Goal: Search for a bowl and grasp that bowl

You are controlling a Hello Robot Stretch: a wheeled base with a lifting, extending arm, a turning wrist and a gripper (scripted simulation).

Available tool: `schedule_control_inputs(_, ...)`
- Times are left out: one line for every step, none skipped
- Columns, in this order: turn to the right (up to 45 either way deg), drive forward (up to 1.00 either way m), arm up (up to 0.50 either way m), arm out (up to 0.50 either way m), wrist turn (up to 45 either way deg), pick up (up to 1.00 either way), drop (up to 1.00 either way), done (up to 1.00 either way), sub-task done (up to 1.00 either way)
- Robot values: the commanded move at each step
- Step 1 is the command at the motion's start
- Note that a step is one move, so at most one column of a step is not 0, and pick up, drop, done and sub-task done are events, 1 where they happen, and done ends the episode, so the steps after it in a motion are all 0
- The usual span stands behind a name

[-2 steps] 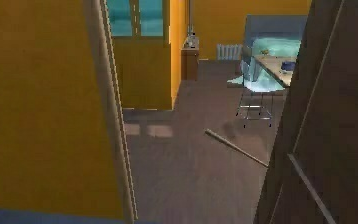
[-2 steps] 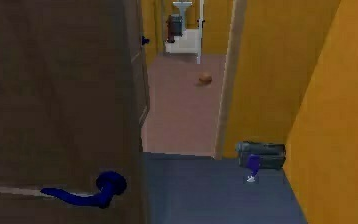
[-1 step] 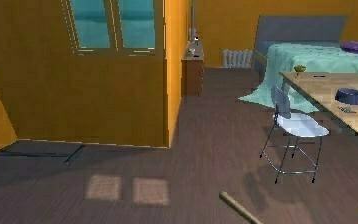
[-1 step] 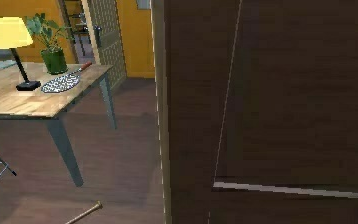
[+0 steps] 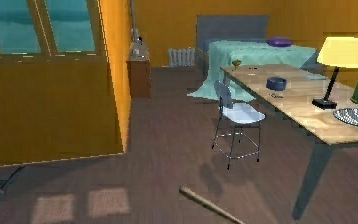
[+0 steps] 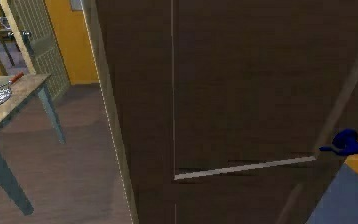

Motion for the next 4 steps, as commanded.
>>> schedule_control_inputs(0.0,0.10,0.00,0.00,0.0,0.00,0.00,0.00,0.00)
schedule_control_inputs(-18.0,0.00,0.00,0.00,0.0,0.00,0.00,0.00,0.00)
schedule_control_inputs(0.0,0.95,0.00,0.00,0.0,0.00,0.00,0.00,0.00)
schedule_control_inputs(-18.0,0.00,0.00,0.00,0.0,0.00,0.00,0.00,0.00)
